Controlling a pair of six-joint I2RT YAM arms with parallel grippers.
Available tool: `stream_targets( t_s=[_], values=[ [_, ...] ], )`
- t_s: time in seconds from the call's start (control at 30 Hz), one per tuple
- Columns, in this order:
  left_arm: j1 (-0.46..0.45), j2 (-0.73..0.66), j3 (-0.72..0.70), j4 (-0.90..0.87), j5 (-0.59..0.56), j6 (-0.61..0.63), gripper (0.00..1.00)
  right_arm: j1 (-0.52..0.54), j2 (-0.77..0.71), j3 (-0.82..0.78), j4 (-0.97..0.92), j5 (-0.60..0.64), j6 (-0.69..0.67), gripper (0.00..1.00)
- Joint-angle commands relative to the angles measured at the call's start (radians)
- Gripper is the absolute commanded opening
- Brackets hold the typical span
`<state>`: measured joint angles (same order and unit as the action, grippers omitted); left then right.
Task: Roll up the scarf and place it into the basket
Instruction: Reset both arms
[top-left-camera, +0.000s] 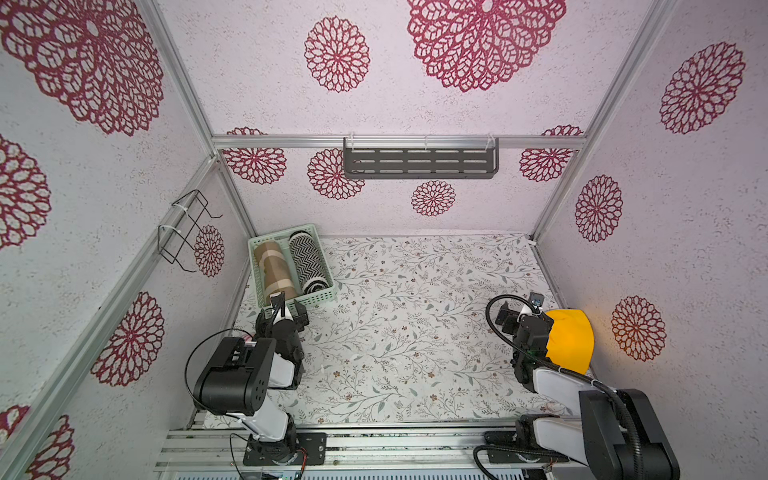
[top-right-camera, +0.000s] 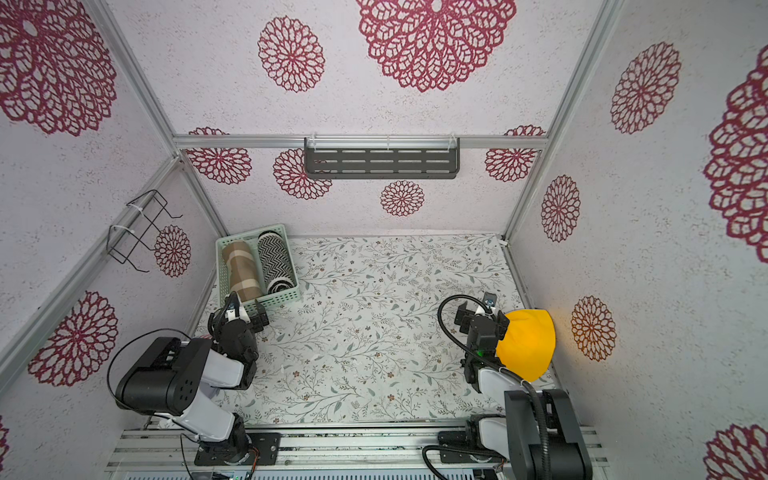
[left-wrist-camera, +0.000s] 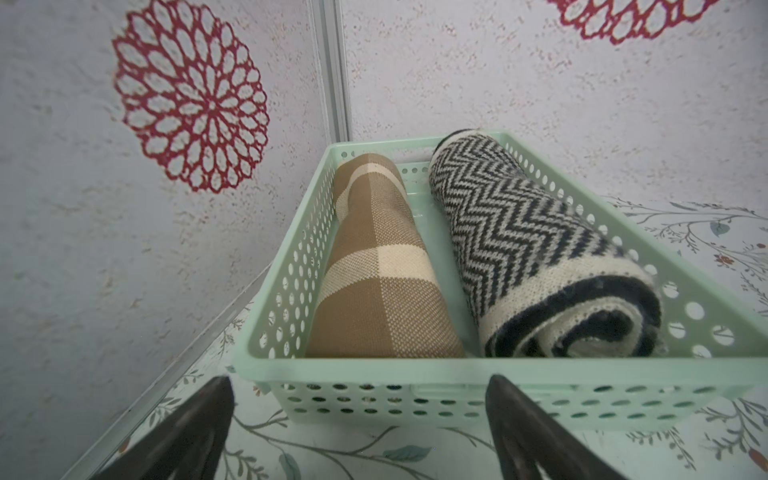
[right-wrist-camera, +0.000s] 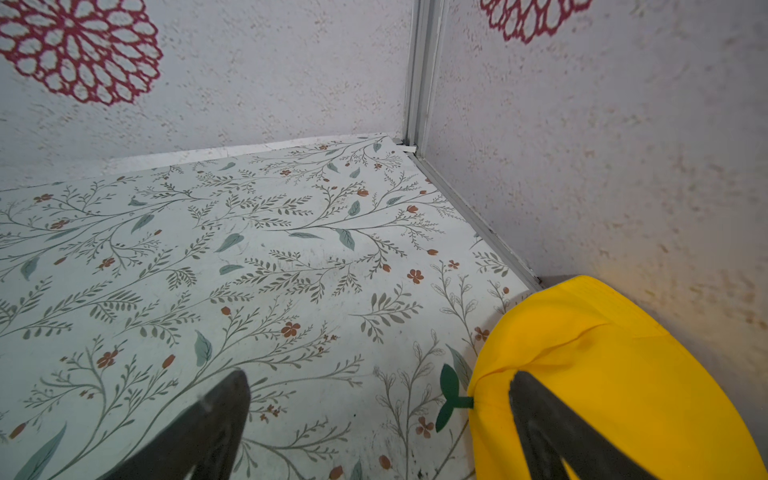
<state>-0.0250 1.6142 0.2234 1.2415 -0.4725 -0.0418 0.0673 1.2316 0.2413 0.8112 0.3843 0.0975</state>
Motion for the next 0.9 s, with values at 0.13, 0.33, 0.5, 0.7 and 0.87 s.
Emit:
stream_targets(
  t_s=[0.13, 0.33, 0.5, 0.7, 0.87],
  values=[
    [0.155, -0.073, 0.194, -0.38, 0.245, -0.13, 0.97, -0.023, 0.085, -0.036, 0.26, -0.086, -0.054, 0.99],
    [0.145, -0.063, 0.192, -0.356, 0.217, -0.116, 0.97, -0.043, 0.286, -0.059, 0.511, -0.172, -0.072, 0.99],
    [0.139, -0.059, 0.191, -0.346, 0.207, -0.11, 0.97, -0.057, 0.298, -0.016, 0.426, -0.137, -0.036, 0.99],
    [0.137, -0.06, 0.191, -0.348, 0.204, -0.109, 0.97, -0.058, 0.297, 0.031, 0.342, -0.27, -0.09, 0.99],
    [0.137, -0.059, 0.193, -0.348, 0.202, -0.109, 0.97, -0.075, 0.3, 0.023, 0.359, -0.318, -0.084, 0.99]
  ],
)
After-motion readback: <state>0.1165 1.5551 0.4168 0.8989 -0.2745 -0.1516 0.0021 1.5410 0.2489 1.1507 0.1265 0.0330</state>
